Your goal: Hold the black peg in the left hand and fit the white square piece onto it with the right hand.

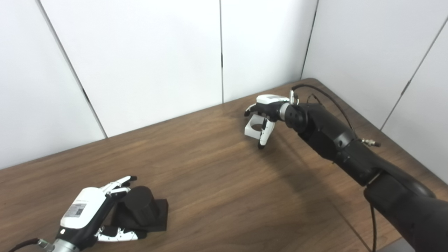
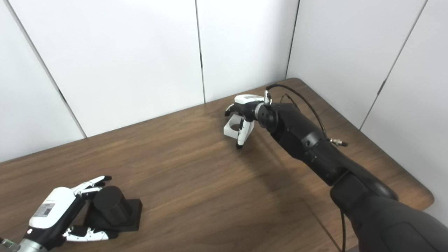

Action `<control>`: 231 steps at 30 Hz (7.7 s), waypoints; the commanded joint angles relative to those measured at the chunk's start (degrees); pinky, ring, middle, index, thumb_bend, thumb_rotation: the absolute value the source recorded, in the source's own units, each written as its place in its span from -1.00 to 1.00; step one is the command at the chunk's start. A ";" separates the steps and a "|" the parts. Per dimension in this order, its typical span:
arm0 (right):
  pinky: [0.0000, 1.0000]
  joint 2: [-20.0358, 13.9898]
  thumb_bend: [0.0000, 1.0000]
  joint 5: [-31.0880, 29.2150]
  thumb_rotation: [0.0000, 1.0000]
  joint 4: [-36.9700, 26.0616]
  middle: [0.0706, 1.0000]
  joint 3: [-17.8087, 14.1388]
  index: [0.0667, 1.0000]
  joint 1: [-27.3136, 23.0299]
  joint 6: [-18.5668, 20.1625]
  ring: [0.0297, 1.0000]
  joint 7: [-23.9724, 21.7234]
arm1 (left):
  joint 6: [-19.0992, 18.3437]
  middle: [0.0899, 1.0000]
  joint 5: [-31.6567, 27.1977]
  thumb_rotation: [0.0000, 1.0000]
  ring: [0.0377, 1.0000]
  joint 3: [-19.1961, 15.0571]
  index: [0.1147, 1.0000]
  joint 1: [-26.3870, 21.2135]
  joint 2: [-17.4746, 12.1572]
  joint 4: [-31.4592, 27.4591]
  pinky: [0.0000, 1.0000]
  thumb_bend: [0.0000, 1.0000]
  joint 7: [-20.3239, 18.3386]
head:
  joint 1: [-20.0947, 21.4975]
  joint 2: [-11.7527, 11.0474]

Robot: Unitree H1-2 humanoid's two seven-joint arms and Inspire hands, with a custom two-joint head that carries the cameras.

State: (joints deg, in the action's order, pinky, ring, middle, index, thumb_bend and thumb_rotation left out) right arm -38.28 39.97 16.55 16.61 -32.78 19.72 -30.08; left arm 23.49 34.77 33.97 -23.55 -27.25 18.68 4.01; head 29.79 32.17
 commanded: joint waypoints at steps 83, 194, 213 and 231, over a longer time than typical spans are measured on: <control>0.55 -4.06 0.63 7.40 -0.97 -2.71 0.80 3.87 0.63 -3.54 -0.67 0.75 -0.71 | -0.81 0.77 2.02 -0.88 0.65 3.48 -0.15 4.77 -0.54 0.41 0.36 0.05 -10.65 | -2.33 2.88; 0.60 -4.92 0.04 3.23 -0.74 -7.81 0.44 -2.98 -0.12 1.25 -15.88 0.60 10.39 | -3.33 0.82 2.09 -0.87 0.65 2.87 -0.15 5.02 1.22 -0.50 0.37 0.05 -11.46 | -12.76 6.34; 0.50 -3.41 0.04 -1.14 -0.74 -17.88 0.43 -2.07 -0.11 -1.10 -20.49 0.58 2.92 | -5.00 0.84 4.42 -0.86 0.67 3.64 -0.15 3.57 5.69 2.03 0.33 0.05 -10.25 | -28.29 8.68; 0.38 -0.11 0.04 -5.34 -0.74 -26.43 0.41 -1.94 -0.12 -2.08 -23.51 0.54 -1.27 | -8.02 0.87 5.98 -0.86 0.68 3.73 -0.15 2.63 8.35 2.40 0.26 0.04 -10.61 | -31.33 9.13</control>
State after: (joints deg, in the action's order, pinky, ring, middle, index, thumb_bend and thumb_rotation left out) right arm -37.71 35.41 -7.31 15.67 -31.40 -2.93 -31.51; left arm 16.64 38.49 33.11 -24.75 -21.33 17.53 0.58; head -1.49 41.22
